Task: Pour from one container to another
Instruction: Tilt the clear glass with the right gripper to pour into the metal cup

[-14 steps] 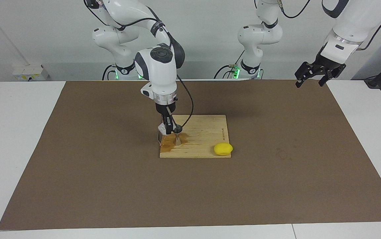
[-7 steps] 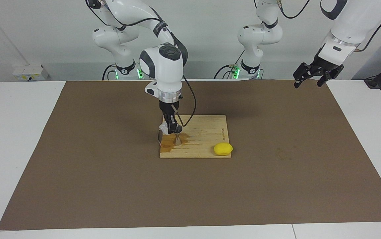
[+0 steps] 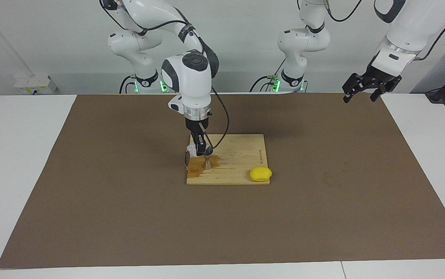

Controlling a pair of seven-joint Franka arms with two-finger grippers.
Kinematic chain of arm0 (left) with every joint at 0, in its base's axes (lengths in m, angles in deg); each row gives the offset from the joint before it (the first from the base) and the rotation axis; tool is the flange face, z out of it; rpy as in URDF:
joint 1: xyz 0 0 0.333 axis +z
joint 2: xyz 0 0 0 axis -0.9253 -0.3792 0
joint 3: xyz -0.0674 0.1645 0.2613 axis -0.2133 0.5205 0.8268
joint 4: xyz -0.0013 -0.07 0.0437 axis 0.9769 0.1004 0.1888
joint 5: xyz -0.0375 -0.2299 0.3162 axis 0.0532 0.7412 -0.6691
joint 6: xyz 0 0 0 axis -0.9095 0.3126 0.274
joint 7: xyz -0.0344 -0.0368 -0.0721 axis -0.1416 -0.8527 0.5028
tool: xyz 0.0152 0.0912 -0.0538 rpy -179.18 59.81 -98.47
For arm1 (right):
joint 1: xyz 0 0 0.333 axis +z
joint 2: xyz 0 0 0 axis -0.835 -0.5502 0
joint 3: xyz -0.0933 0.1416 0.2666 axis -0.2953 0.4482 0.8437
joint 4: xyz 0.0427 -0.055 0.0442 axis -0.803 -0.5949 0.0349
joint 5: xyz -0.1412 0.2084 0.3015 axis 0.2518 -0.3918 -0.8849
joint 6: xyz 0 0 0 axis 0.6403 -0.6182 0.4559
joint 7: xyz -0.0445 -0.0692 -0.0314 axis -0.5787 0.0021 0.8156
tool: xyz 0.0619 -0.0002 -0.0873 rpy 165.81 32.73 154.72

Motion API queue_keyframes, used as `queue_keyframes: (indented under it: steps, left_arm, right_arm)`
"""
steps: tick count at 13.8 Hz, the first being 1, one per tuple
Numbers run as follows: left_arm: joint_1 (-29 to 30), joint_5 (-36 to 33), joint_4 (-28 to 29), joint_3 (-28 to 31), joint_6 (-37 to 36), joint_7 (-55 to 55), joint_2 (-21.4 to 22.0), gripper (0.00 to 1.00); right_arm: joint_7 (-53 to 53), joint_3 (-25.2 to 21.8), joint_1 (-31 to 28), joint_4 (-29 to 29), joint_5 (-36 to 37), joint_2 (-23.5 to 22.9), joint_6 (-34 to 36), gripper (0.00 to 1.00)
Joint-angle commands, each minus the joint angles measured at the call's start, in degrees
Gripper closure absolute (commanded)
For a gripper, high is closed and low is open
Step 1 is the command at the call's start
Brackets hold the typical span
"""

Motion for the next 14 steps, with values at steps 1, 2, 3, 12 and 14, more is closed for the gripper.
queue_keyframes:
  steps: [1, 2, 3, 12, 14]
  left_arm:
    - [-0.22, -0.42, 1.20, 0.18, 0.30, -0.14, 0.98, 0.00]
    - [-0.22, -0.42, 1.20, 0.18, 0.30, -0.23, 0.98, 0.00]
    - [-0.22, -0.42, 1.20, 0.18, 0.30, -0.14, 0.98, 0.00]
    - [-0.22, -0.42, 1.20, 0.18, 0.30, -0.14, 0.98, 0.00]
    - [-0.22, -0.42, 1.20, 0.18, 0.30, -0.14, 0.98, 0.00]
  right_arm:
    - [-1.00, 0.32, -1.18, 0.99, -2.43, -0.16, 0.29, 1.00]
    - [-1.00, 0.32, -1.45, 1.25, -3.22, -0.25, 0.29, 1.00]
    - [-0.91, 0.32, -2.06, 1.25, -4.10, -0.25, 0.29, 1.00]
    - [0.66, 0.32, -5.48, 1.16, -13.93, -0.60, 0.20, 1.00]
    - [2.33, 0.32, -7.06, 0.64, -15.97, -0.60, 0.29, 1.00]
